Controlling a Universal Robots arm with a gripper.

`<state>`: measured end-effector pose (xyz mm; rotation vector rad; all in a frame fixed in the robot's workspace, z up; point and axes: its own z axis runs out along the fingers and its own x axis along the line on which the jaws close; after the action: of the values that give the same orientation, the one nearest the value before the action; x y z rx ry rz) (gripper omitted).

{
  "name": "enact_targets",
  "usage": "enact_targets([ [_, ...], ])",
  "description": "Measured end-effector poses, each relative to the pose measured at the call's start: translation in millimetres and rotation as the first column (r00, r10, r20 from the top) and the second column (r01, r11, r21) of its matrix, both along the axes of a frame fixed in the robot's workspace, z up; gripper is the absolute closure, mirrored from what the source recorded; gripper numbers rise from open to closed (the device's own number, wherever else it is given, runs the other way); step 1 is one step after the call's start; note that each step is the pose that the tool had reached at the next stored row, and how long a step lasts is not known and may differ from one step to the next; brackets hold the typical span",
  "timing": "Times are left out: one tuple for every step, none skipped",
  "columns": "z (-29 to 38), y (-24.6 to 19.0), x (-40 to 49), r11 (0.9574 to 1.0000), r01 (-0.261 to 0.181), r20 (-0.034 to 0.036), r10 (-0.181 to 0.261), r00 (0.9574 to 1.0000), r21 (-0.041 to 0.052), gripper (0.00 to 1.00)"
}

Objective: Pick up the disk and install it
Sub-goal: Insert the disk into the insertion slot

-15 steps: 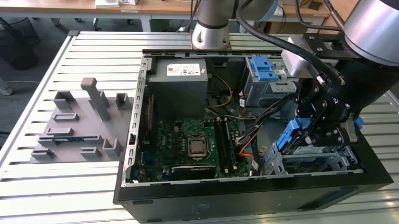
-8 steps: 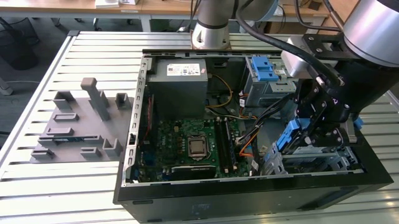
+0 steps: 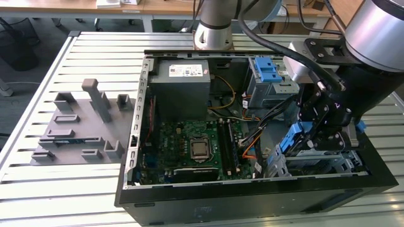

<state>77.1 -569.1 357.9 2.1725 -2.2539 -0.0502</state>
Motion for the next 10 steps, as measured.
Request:
enact_targets([
  [-0.6, 0.0, 0.0, 1.0000, 0.000, 0.0000, 0.000, 1.0000, -0.0001, 0.64],
  [-1.3, 0.0, 0.0, 1.0000, 0.000, 0.0000, 0.000, 1.0000, 0.0000, 0.64],
  [-1.7, 0.0, 0.0, 1.0000, 0.000, 0.0000, 0.000, 1.0000, 0.0000, 0.64],
  [-2.1, 0.0, 0.0, 1.0000, 0.000, 0.0000, 0.000, 1.0000, 0.0000, 0.64],
  [-2.4, 0.0, 0.0, 1.0000, 0.000, 0.0000, 0.000, 1.0000, -0.0001, 0.64],
  [-2.7, 0.0, 0.0, 1.0000, 0.000, 0.0000, 0.000, 1.0000, -0.0001, 0.64],
  [-3.0, 0.0, 0.0, 1.0000, 0.000, 0.0000, 0.000, 1.0000, 0.0000, 0.64],
  [-3.2, 0.0, 0.0, 1.0000, 0.000, 0.0000, 0.000, 1.0000, -0.0001, 0.64],
  [-3.2, 0.0, 0.0, 1.0000, 0.000, 0.0000, 0.000, 1.0000, -0.0001, 0.64],
  [-3.2, 0.0, 0.0, 1.0000, 0.000, 0.0000, 0.000, 1.0000, -0.0001, 0.64],
])
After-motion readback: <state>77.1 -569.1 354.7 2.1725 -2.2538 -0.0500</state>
